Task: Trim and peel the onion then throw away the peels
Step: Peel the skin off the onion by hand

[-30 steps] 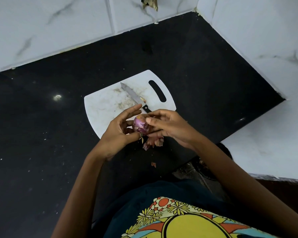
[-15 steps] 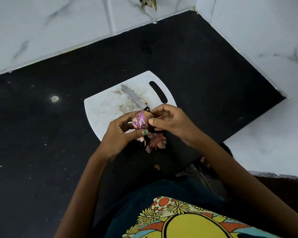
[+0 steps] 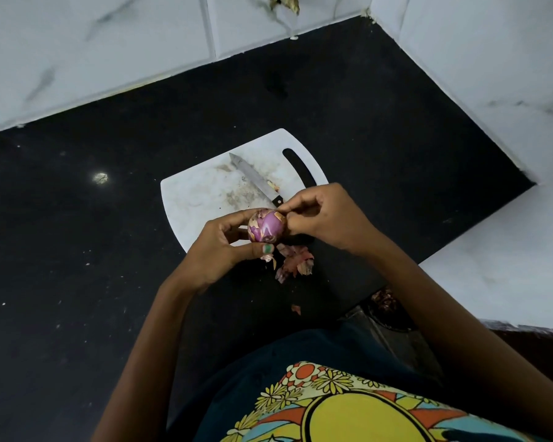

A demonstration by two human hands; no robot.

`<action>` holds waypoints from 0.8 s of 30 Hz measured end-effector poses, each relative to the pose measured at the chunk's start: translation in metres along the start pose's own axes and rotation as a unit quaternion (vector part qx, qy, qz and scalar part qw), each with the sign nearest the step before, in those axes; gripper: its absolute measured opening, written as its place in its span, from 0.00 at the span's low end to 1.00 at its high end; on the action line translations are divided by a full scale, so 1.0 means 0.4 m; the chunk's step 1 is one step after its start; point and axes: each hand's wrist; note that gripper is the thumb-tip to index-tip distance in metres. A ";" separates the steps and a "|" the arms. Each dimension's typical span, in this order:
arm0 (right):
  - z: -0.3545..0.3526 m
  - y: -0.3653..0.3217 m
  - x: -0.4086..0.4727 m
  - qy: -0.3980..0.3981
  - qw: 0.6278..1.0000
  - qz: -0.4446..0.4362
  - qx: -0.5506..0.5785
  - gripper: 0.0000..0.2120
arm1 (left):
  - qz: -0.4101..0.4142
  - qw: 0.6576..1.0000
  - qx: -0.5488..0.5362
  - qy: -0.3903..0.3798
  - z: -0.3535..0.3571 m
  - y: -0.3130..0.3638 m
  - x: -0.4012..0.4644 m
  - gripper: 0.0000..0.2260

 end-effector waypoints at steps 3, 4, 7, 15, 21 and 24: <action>0.002 0.003 -0.001 0.016 0.997 0.037 0.070 0.07 | -0.008 1.000 -0.028 0.000 0.003 0.000 -0.001 0.22; 0.003 0.001 -0.002 0.020 0.995 0.047 0.087 0.07 | -0.009 0.999 -0.030 0.003 0.003 0.000 0.000 0.22; 0.003 -0.001 -0.008 0.019 0.993 0.045 0.103 0.08 | -0.001 1.000 -0.027 0.015 0.001 -0.003 0.003 0.22; 0.010 0.008 -0.003 0.015 0.989 0.045 0.143 0.03 | 0.006 0.999 -0.042 0.011 0.000 -0.006 0.000 0.23; 0.035 0.033 0.002 0.040 0.972 0.106 0.205 0.04 | -0.014 0.996 -0.084 -0.009 -0.002 -0.013 -0.007 0.23; 0.057 0.046 0.004 0.065 0.967 0.135 0.206 0.05 | -0.019 0.993 -0.116 -0.030 0.002 -0.014 -0.013 0.24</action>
Point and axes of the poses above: each hand's wrist, its own x-axis towards the middle knuckle, its own z-axis out of the palm, y = z × x, and after that the axes turned 7 degrees about -x, right-handed
